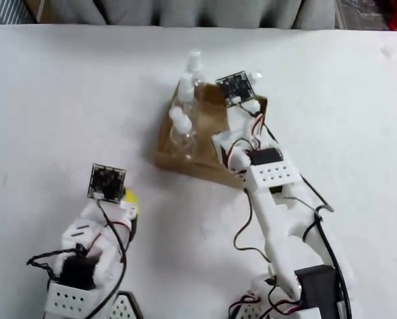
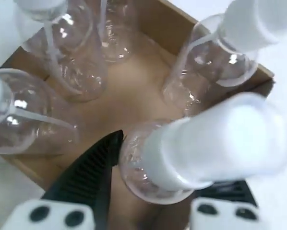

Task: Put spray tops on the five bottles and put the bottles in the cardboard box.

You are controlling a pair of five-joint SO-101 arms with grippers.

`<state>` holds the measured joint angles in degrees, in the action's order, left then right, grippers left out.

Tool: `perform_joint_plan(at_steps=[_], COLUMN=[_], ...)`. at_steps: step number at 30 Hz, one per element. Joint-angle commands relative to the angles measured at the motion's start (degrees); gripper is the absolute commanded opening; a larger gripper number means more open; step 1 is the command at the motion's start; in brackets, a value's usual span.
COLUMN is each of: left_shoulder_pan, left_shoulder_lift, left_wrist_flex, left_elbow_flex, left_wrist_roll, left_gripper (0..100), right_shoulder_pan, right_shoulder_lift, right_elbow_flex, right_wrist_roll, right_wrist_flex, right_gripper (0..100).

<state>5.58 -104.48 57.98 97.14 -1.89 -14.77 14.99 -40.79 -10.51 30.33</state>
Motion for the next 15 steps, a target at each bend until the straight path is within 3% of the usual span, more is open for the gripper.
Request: perform_joint_plan(at_steps=[1,15], left_shoulder_pan=[-0.04,-0.04], left_shoulder_lift=[-0.66,-0.66], left_wrist_flex=[-0.09,-0.09], left_elbow_flex=[-0.18,-0.18], left_wrist_roll=[0.53,0.53], left_gripper=[2,2], right_shoulder_pan=[-1.36,-1.27], right_shoulder_lift=[0.04,0.04], right_elbow_flex=[0.09,0.09], right_wrist_roll=[-0.26,-0.35], right_wrist_flex=[-0.57,-0.22], right_gripper=[14.9,14.9])
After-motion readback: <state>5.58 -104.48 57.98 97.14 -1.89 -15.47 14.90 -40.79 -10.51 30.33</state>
